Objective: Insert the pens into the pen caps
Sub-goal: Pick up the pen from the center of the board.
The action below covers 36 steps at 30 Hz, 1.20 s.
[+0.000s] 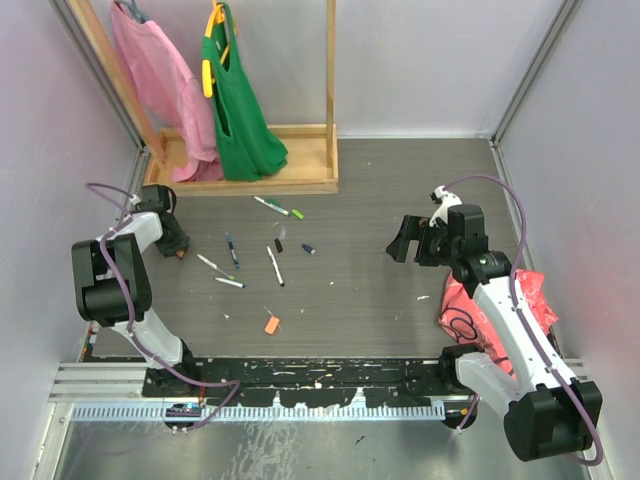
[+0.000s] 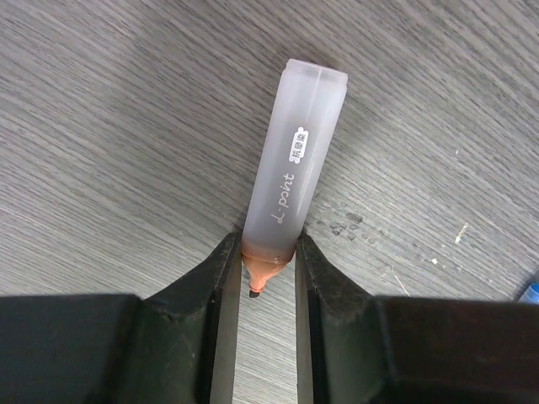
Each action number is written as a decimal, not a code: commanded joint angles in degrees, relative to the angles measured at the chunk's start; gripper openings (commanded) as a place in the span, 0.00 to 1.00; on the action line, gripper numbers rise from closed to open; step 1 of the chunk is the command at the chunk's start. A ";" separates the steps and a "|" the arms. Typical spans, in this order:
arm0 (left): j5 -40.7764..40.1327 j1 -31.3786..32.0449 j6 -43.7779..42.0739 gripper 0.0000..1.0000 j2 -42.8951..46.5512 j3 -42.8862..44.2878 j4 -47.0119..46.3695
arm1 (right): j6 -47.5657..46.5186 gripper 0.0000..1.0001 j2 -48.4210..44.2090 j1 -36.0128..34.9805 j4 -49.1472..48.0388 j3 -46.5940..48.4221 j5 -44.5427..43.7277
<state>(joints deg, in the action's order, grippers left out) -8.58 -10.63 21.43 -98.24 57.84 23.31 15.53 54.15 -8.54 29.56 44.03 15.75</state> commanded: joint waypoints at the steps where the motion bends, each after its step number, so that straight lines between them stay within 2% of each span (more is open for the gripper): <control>1: 2.82 -0.35 -0.01 0.15 1.85 -0.30 -0.71 | -0.22 0.99 -0.93 -0.25 -2.47 1.29 -0.42; 9: 7.08 -0.27 1.13 0.08 10.86 -2.08 0.12 | -0.15 0.99 -1.39 -0.22 -1.88 1.67 -1.15; 11: 9.34 -0.19 1.56 0.01 13.43 -2.62 1.19 | -0.15 0.99 -1.69 -0.25 -1.86 1.74 -1.41; 12: 10.17 -0.07 2.33 0.00 14.97 -3.11 1.65 | -0.08 0.99 -1.79 -0.26 -1.81 1.94 -1.55; 16: 11.33 1.57 3.71 0.00 22.15 -4.35 5.49 | 1.13 0.99 -3.01 -0.25 -1.25 2.91 -3.28; 22: 17.81 5.10 4.58 0.00 37.38 -6.06 10.74 | 5.20 0.99 -6.31 -0.25 -0.39 3.46 -4.77; 30: 36.90 6.32 4.63 0.00 49.98 -8.33 14.11 | 3.70 0.99 -9.75 -0.25 6.54 4.84 -6.19; 33: 39.12 6.87 4.08 0.00 53.78 -8.60 17.07 | 3.02 0.99 -10.96 -0.25 10.06 6.09 -2.93; 36: 38.04 8.43 5.31 0.00 58.09 -9.58 19.12 | 4.16 0.99 -13.64 -0.25 10.82 5.76 0.11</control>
<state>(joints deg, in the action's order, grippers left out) 25.19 -3.75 26.13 -45.04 48.95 39.05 19.53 43.94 -8.54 38.28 47.20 11.75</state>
